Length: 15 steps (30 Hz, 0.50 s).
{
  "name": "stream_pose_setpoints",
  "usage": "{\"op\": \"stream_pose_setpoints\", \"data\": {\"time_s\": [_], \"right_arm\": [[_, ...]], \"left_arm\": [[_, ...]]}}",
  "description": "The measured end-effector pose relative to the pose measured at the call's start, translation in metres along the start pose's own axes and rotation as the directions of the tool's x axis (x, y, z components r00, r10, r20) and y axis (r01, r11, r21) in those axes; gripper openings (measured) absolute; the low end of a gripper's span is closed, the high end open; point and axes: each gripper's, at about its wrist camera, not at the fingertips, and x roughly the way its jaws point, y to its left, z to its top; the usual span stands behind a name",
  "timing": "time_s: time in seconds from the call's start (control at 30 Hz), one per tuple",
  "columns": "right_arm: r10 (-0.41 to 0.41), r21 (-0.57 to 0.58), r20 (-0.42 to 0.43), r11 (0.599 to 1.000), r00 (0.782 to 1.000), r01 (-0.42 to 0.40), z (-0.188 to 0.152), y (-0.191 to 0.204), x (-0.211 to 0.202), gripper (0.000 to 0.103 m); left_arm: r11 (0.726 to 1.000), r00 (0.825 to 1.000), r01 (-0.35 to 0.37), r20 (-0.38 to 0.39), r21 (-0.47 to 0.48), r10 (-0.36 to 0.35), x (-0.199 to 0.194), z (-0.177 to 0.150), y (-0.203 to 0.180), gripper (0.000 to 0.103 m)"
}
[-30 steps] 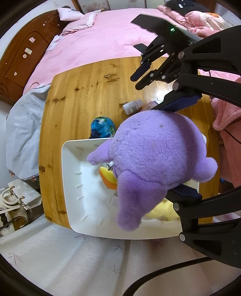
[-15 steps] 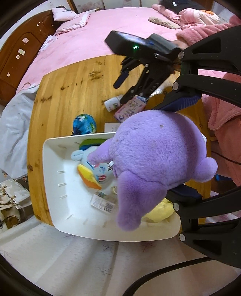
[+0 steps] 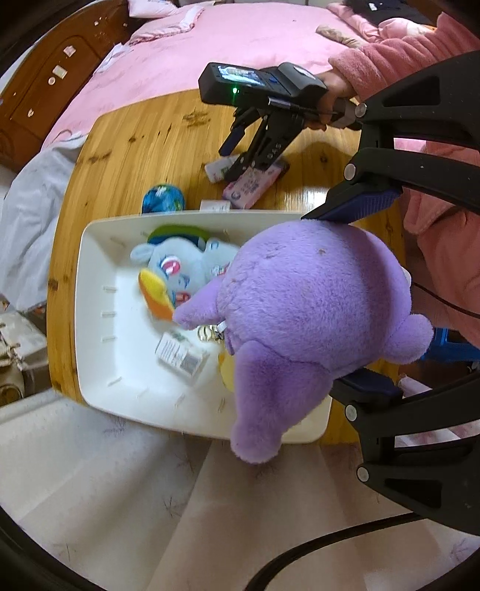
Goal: Organize objects
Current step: 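Lower the purple plush and pill bottle into the tray and open both tools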
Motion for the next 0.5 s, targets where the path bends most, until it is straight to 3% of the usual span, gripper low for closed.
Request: {"op": "stream_pose_setpoints", "data": {"time_s": [0.17,0.33,0.5], "right_arm": [[0.011,-0.006,-0.016,1.0,1.0,-0.011,0.004,0.0,0.005,0.051],[-0.002,-0.017,-0.041,1.0,0.999,0.002,0.007,0.0,0.008,0.034],[-0.004,0.008,-0.054,1.0,0.999,0.005,0.005,-0.002,0.012,0.033]], "left_arm": [[0.999,0.998,-0.052,0.019,-0.018,0.052,-0.008,0.005,0.019,0.071],[0.995,0.995,-0.094,0.038,-0.012,0.095,-0.013,0.011,0.035,0.071],[0.993,0.992,-0.12,0.031,-0.001,0.12,-0.012,0.016,0.046,0.072]]}}
